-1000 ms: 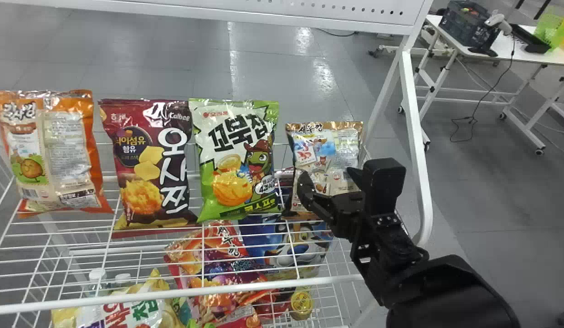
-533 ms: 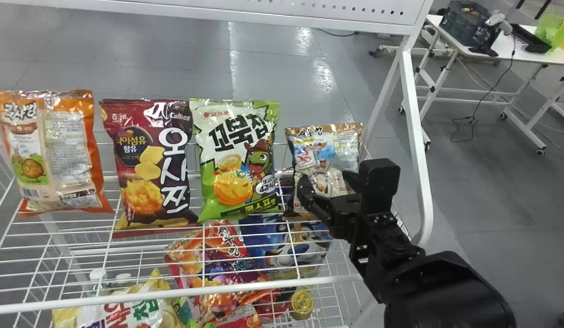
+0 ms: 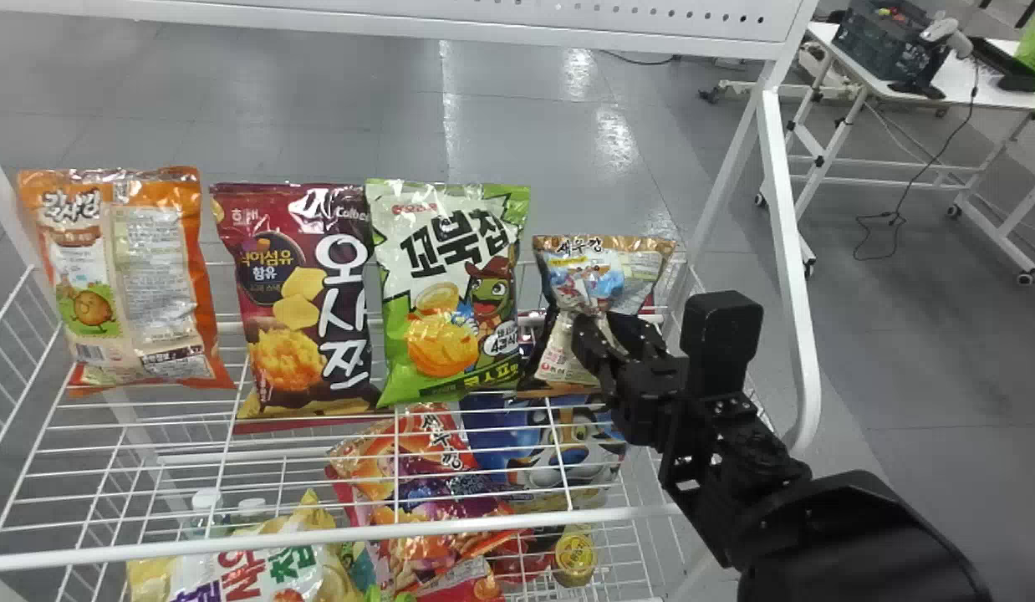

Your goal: Hold basket handle with left hand then pick spicy shrimp crackers with right hand and place into basket

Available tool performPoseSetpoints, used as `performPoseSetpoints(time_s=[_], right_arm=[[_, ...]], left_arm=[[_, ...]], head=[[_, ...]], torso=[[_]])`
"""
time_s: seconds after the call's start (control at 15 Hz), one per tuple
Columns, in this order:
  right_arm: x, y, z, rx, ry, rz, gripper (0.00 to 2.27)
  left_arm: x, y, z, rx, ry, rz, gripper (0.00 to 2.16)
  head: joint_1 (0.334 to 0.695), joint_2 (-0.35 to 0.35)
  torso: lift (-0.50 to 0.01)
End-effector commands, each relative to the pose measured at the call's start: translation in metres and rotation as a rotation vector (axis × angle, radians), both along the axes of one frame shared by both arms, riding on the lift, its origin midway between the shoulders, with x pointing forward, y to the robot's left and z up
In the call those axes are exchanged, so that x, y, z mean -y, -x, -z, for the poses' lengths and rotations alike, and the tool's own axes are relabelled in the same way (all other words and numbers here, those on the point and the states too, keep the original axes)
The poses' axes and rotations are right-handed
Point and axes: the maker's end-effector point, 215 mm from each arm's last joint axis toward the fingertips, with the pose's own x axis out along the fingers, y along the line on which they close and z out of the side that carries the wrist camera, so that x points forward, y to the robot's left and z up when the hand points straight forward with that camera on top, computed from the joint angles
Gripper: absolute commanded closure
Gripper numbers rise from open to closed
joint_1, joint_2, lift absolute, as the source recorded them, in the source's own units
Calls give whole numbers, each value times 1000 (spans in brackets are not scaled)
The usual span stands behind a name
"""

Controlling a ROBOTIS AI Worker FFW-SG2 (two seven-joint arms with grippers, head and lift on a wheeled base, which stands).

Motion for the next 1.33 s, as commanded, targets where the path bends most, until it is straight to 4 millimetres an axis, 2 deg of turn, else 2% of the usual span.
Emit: performPoseSetpoints(time_s=[0.0, 0.27, 0.47, 0.6, 1.0, 1.13, 1.27], right_arm=[[3, 5, -12, 22, 4, 12, 1632], [32, 14, -27, 53, 48, 101, 1649], [36, 27, -47, 79, 45, 98, 1649], [30, 36, -55, 71, 34, 84, 1649], [-2, 69, -59, -20, 11, 14, 1649], [-6, 88, -60, -53, 19, -1, 1649], [-15, 114, -51, -142, 25, -32, 1649]], left_arm=[[1, -1, -1, 2, 3, 1, 1895], [2, -1, -2, 4, 3, 4, 1895], [2, -3, -5, 17, -3, 6, 1895], [3, -4, -8, 27, -6, 8, 1895], [2, -4, -10, 39, -19, 12, 1892], [3, -4, -10, 44, -29, 18, 1895], [2, -3, -7, 39, -43, 20, 1895]], head=[[695, -166], [695, -186], [695, -225], [695, -233], [695, -206], [695, -189], [695, -186]], torso=[[-37], [-37], [-37], [-37], [-37], [-37], [-37]])
